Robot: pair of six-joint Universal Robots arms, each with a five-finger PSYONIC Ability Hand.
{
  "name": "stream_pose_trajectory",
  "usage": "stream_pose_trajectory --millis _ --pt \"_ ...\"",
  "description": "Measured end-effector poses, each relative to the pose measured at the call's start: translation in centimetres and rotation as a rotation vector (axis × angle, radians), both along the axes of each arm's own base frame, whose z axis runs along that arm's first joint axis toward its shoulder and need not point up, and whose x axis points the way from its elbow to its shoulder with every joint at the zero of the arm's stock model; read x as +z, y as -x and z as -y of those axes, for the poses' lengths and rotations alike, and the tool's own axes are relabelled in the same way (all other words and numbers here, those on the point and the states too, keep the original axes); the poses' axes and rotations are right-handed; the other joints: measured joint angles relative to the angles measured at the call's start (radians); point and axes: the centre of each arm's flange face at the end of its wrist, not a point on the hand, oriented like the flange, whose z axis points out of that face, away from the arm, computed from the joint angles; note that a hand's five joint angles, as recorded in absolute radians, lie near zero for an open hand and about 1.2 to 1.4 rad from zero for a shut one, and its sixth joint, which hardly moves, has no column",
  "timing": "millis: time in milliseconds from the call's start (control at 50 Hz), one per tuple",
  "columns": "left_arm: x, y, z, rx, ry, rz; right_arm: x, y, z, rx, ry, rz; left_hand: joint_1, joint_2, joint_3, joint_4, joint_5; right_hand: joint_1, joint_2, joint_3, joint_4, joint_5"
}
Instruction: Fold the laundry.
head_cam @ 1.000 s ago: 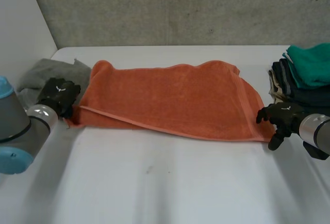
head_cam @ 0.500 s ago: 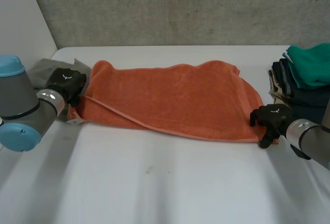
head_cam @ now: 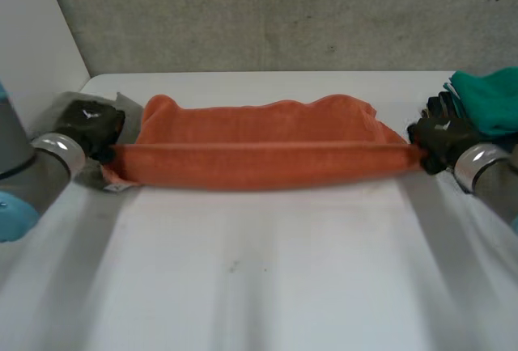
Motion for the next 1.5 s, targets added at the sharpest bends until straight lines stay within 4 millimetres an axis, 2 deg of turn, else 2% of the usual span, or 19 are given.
stream_pose_trajectory --millis 20,80,240,340,420,500,600,640,680,740,800,860,940,1020,1100,1200,1260,1360,1500 --pt "0.5 -0.1 -0.3 0.000 0.006 -0.001 0.5 0.0 -0.1 -0.002 0.009 -0.001 0.000 0.000 0.000 0.000 0.000 0.000 0.000 0.000 0.000 0.000" --pt "3.7 -0.4 -2.4 -0.002 0.059 -0.006 4.4 0.4 -1.1 -0.008 0.065 -0.016 0.000 0.000 0.000 0.000 0.000 0.000 0.000 0.000 0.000 0.000" --pt "12.2 -1.4 -9.4 -0.006 0.239 -0.009 14.9 1.6 -6.3 0.003 0.199 -0.141 0.000 0.000 0.004 0.000 0.000 0.000 0.000 0.003 0.002 0.000" --pt "14.2 -1.8 -12.4 -0.022 0.255 0.025 19.5 2.3 -9.1 -0.008 0.283 -0.199 0.000 0.000 0.004 0.000 0.000 0.000 0.000 0.003 0.002 0.005" --pt "13.4 -1.7 -12.4 -0.046 0.219 0.072 19.8 2.6 -9.0 -0.013 0.268 -0.213 0.000 0.000 0.004 0.000 0.000 0.000 0.000 0.003 0.003 0.006" --pt "10.8 -1.4 -10.5 -0.078 0.157 0.145 17.1 2.7 -6.8 -0.012 0.172 -0.218 0.000 0.000 0.004 0.000 0.000 0.000 0.000 0.003 0.003 0.006" --pt "6.0 -0.5 -5.6 -0.113 0.121 0.228 11.9 2.2 -3.2 -0.007 0.029 -0.221 0.000 0.000 0.004 0.000 0.000 0.000 0.000 0.003 0.003 0.006" --pt "4.6 0.0 -3.7 -0.120 0.133 0.243 10.6 1.9 -2.1 -0.017 0.010 -0.223 0.000 0.000 0.004 0.000 0.000 0.000 0.000 0.003 0.003 0.006" --pt "3.8 0.6 -1.7 -0.128 0.163 0.250 9.8 1.5 -0.7 -0.040 0.028 -0.220 0.000 0.001 0.005 0.000 0.000 0.000 0.000 0.003 0.003 0.006" --pt "3.8 1.9 1.2 -0.137 0.244 0.248 10.0 0.8 1.1 -0.078 0.113 -0.200 0.000 0.003 0.005 0.001 0.000 0.000 0.000 0.003 0.003 0.006" --pt "6.3 3.4 4.6 -0.132 0.416 0.224 12.6 -0.3 3.4 -0.132 0.330 -0.116 0.000 0.003 0.005 0.001 0.000 0.000 0.001 0.005 0.003 0.006" --pt "11.2 4.4 6.9 -0.093 0.668 0.173 17.3 -1.0 4.9 -0.182 0.613 0.021 0.000 0.003 0.005 0.004 0.000 0.000 0.001 0.006 0.003 0.006" --pt "17.1 4.6 7.7 -0.022 0.957 0.054 21.8 -1.3 5.0 -0.205 0.858 0.149 0.000 0.003 0.005 0.004 0.000 0.000 0.001 0.006 0.003 0.010" --pt "19.9 4.1 7.2 0.013 1.085 -0.061 23.0 -1.8 4.8 -0.201 0.932 0.194 0.000 0.003 0.005 0.004 0.000 0.000 0.001 0.006 0.003 0.019" --pt "19.9 3.6 6.9 0.020 1.073 -0.110 22.1 -2.1 5.0 -0.193 0.909 0.190 0.000 0.003 0.005 0.004 0.000 0.000 0.001 0.006 0.003 0.019" --pt "15.9 3.2 6.8 0.016 0.920 -0.098 18.4 -2.6 5.8 -0.162 0.788 0.150 0.000 0.003 0.005 0.004 0.000 0.000 0.001 0.006 0.003 0.019" --pt "11.4 3.2 6.4 0.004 0.773 -0.065 14.7 -3.0 6.4 -0.123 0.675 0.116 0.000 0.003 0.005 0.004 0.000 0.000 0.001 0.006 0.003 0.019" --pt "5.5 3.5 4.6 -0.038 0.590 -0.024 8.6 -3.3 6.3 -0.071 0.484 0.067 0.000 0.003 0.005 0.004 0.000 0.000 0.001 0.006 0.003 0.022" --pt "-0.3 3.6 -0.1 -0.129 0.385 0.062 2.9 -2.8 3.9 -0.042 0.245 -0.008 0.000 0.003 0.005 0.004 0.000 0.000 0.001 0.006 0.003 0.022"
